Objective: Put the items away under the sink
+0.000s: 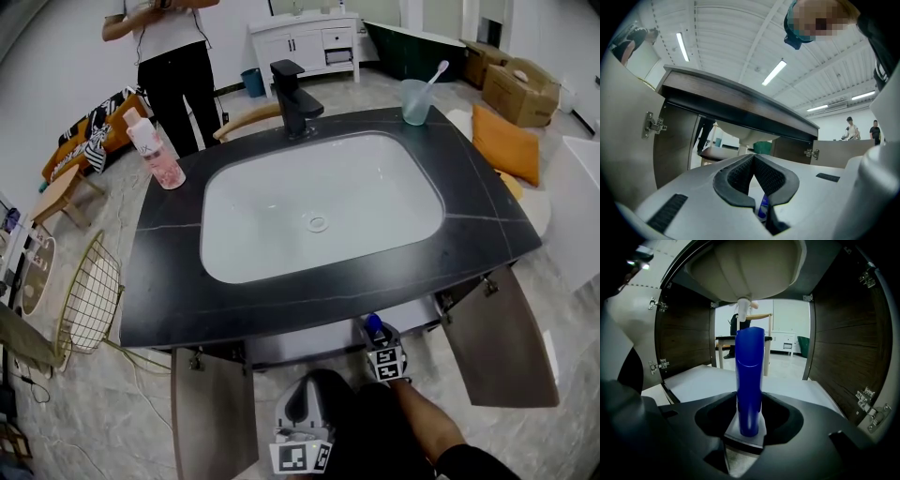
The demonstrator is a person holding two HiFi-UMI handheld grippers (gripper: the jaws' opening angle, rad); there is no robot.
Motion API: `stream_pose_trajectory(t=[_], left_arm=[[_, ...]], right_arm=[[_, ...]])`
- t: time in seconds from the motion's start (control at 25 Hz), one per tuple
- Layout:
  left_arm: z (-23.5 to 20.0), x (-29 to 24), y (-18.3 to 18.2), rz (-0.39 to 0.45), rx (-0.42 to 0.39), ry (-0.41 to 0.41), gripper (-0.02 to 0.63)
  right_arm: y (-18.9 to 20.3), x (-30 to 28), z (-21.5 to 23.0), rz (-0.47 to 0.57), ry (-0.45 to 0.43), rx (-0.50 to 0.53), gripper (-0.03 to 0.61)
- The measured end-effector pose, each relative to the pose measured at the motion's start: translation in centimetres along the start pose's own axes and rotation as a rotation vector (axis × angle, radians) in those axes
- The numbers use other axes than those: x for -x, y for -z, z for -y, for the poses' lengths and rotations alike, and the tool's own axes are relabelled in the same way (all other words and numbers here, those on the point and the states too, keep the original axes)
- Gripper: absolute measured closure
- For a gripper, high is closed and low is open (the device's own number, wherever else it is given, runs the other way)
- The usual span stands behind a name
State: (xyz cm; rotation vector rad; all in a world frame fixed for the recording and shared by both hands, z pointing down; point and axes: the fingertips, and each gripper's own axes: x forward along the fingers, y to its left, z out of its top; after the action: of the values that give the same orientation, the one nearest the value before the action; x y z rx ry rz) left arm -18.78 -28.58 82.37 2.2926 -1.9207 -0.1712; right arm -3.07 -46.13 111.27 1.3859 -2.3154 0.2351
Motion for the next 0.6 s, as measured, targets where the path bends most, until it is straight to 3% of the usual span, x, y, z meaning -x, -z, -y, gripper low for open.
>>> stream_pose_trajectory(t=[0.6], left_arm=[[-1.4,1.6,-0.3,0.016,0.014,-0.010,0.600]], right_arm=[[1.0,1.4,-0.2,-0.039,0.041,-0.011,0.367]])
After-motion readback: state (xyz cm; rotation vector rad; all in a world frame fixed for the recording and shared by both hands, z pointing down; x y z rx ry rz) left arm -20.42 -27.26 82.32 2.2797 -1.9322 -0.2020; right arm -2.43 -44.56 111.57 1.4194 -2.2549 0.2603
